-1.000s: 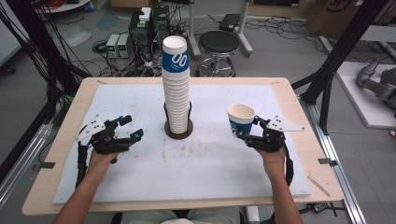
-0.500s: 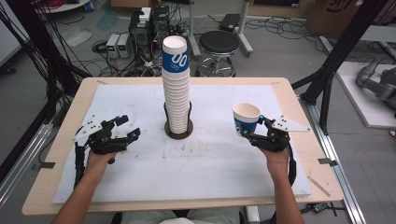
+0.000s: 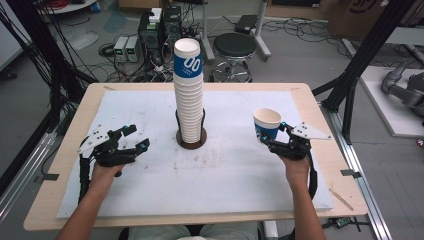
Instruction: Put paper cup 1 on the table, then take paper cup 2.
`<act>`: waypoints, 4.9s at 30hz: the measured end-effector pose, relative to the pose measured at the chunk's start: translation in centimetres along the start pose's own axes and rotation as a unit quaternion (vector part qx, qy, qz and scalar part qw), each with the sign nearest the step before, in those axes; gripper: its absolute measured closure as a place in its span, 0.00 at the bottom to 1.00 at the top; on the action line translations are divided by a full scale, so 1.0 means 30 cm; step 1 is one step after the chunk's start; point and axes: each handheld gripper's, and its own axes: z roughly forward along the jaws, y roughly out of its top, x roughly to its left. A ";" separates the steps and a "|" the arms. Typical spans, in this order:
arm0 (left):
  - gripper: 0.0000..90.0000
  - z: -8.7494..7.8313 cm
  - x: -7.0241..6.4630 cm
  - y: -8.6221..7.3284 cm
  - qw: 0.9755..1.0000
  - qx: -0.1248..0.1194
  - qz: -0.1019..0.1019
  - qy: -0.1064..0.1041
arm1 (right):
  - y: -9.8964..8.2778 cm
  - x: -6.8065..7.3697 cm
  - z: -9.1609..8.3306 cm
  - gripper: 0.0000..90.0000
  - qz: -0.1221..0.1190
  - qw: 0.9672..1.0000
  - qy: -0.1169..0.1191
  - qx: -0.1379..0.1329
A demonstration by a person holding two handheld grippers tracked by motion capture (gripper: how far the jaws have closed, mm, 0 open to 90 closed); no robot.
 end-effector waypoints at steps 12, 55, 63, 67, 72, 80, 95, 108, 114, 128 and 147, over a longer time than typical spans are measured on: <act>0.23 0.014 0.000 -0.010 1.000 0.008 -0.001 -0.001 | -0.055 -0.093 0.075 0.35 0.027 0.996 -0.064 0.059; 0.20 0.013 0.001 -0.012 1.000 0.012 -0.006 0.006 | -0.132 -0.109 0.012 0.22 0.042 0.986 -0.074 0.143; 0.18 0.015 0.005 -0.007 0.999 0.025 -0.014 0.018 | -0.131 -0.086 -0.103 0.22 0.032 0.988 -0.054 0.143; 0.18 0.017 0.004 -0.004 0.999 0.033 -0.012 0.018 | -0.112 -0.062 -0.146 0.22 0.028 0.990 -0.041 0.135; 0.18 0.021 0.005 0.003 0.999 0.044 -0.020 0.018 | -0.056 -0.024 -0.198 0.22 0.023 0.995 -0.018 0.099; 0.18 0.018 -0.001 0.009 0.999 0.042 -0.014 0.006 | 0.004 0.035 -0.173 0.22 0.015 0.998 0.011 0.060; 0.18 0.003 -0.013 0.022 0.999 0.030 -0.014 0.002 | 0.016 0.058 -0.139 0.22 -0.007 0.998 0.010 0.069; 0.18 0.005 -0.010 0.050 0.999 0.029 -0.019 -0.012 | 0.014 0.057 -0.144 0.22 -0.011 0.997 0.012 0.073; 0.18 0.004 -0.015 0.099 0.999 0.029 -0.032 -0.032 | 0.011 0.065 -0.138 0.22 -0.020 0.996 0.021 0.082; 0.18 0.087 -0.049 0.358 0.998 0.017 0.003 -0.064 | 0.009 0.070 -0.125 0.22 -0.017 0.995 0.036 0.088; 0.18 0.297 -0.096 0.686 0.995 0.024 0.046 -0.090 | 0.012 0.071 -0.128 0.22 -0.016 0.996 0.044 0.082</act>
